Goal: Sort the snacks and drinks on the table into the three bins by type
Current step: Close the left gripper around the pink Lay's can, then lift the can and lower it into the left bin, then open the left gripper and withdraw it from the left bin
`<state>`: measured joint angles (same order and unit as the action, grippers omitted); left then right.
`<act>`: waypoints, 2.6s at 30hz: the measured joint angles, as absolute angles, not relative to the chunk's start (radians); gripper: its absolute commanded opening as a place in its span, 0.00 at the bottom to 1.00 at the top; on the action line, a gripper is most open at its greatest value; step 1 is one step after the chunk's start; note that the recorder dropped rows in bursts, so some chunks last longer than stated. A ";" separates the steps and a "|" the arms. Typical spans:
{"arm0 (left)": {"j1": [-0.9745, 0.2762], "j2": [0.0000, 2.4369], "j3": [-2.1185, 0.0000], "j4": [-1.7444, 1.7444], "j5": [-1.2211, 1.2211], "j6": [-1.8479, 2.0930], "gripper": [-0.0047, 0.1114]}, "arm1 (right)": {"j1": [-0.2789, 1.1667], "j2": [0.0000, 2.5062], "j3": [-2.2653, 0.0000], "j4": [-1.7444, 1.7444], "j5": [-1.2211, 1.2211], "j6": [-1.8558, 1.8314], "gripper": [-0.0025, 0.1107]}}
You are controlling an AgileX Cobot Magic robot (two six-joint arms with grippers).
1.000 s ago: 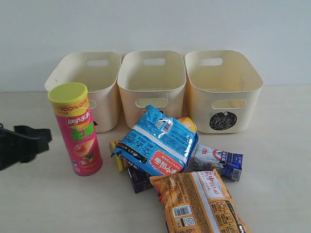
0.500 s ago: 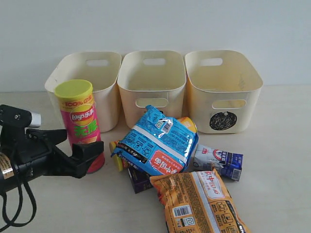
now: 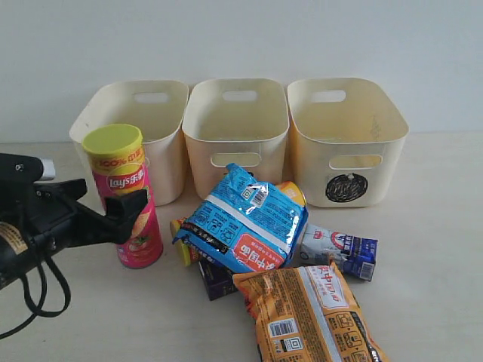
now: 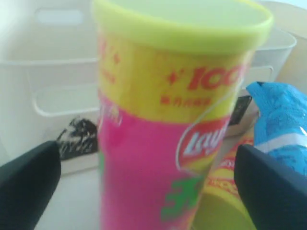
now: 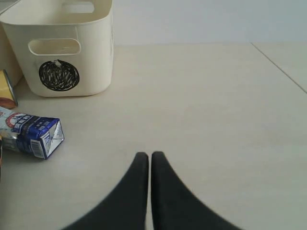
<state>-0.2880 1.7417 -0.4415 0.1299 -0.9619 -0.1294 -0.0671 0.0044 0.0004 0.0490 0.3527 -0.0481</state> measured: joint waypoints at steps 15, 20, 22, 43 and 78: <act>-0.288 1.815 -0.536 0.187 -0.940 -0.139 0.09 | -0.067 0.004 0.000 0.049 0.353 -0.048 0.02; -0.288 1.717 -0.506 0.263 -0.898 -0.140 0.08 | -0.067 0.004 0.000 0.049 0.353 -0.048 0.02; -0.288 1.633 -0.505 0.259 -0.872 -0.140 0.08 | -0.067 0.004 0.000 0.049 0.353 -0.048 0.02; -0.215 1.673 -1.357 0.047 0.032 -0.070 0.08 | -0.067 0.004 0.000 0.049 0.353 -0.048 0.02; -0.195 1.863 -1.566 0.043 0.275 -0.092 0.27 | -0.067 0.004 0.000 0.049 0.353 -0.048 0.02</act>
